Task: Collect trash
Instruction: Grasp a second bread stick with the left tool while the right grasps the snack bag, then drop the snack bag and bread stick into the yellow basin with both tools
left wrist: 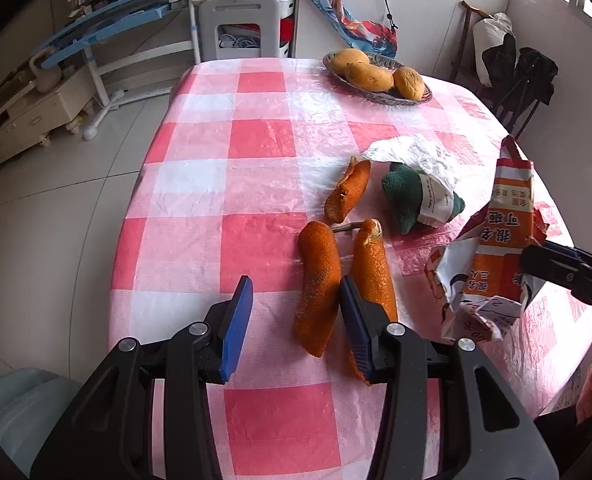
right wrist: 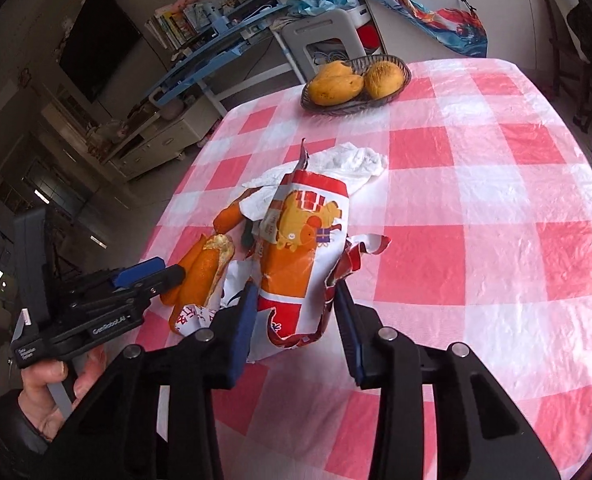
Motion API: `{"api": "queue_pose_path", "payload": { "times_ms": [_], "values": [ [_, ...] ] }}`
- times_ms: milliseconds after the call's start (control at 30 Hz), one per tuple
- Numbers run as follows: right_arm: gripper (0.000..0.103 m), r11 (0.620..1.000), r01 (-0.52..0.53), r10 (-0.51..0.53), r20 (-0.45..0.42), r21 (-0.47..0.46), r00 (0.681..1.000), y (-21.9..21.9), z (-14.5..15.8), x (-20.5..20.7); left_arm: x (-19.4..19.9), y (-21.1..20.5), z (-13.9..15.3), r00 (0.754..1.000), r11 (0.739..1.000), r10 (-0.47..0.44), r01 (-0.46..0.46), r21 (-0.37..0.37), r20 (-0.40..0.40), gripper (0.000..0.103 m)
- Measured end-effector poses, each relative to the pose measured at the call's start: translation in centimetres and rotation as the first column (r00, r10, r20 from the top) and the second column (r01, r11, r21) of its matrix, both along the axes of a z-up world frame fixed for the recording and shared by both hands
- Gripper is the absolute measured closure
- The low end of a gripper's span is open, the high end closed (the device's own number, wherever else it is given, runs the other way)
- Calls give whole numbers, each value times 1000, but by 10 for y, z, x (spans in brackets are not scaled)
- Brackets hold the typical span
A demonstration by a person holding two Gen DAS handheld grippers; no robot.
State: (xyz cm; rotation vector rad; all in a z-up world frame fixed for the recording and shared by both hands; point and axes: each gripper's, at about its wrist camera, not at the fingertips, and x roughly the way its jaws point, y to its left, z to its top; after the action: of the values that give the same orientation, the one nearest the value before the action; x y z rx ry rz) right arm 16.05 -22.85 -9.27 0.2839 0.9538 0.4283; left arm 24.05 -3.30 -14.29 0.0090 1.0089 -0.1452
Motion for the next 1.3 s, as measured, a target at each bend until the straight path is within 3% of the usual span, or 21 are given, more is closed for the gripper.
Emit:
{"api": "queue_pose_path", "payload": {
  "times_ms": [133,167,233,600,833,1033,1300],
  "values": [
    [64,1000,4,-4,16,-5,1000,-9,3,-8,3,-5,-8,1000,1000,-6,6,23,-10,61],
    [64,1000,9,-9,15,11,1000,-12,1,-8,3,-5,-8,1000,1000,-3,3,22,-4,65],
    [64,999,12,-13,12,39,1000,-13,0,-9,3,-5,-7,1000,1000,-13,13,13,-3,85],
    [64,992,-95,91,62,77,994,9,28,-31,-15,-6,14,997,1000,-14,12,25,70,88],
    [64,977,-210,208,46,27,977,36,30,-67,-28,-6,26,995,999,-18,15,34,102,88],
    [64,936,-349,347,-42,-43,937,72,5,-115,-40,-9,35,991,999,-31,26,45,129,88],
    [64,836,-522,497,-172,-166,850,117,-32,-156,-53,-8,43,989,999,-29,24,37,143,88]
  ]
}}
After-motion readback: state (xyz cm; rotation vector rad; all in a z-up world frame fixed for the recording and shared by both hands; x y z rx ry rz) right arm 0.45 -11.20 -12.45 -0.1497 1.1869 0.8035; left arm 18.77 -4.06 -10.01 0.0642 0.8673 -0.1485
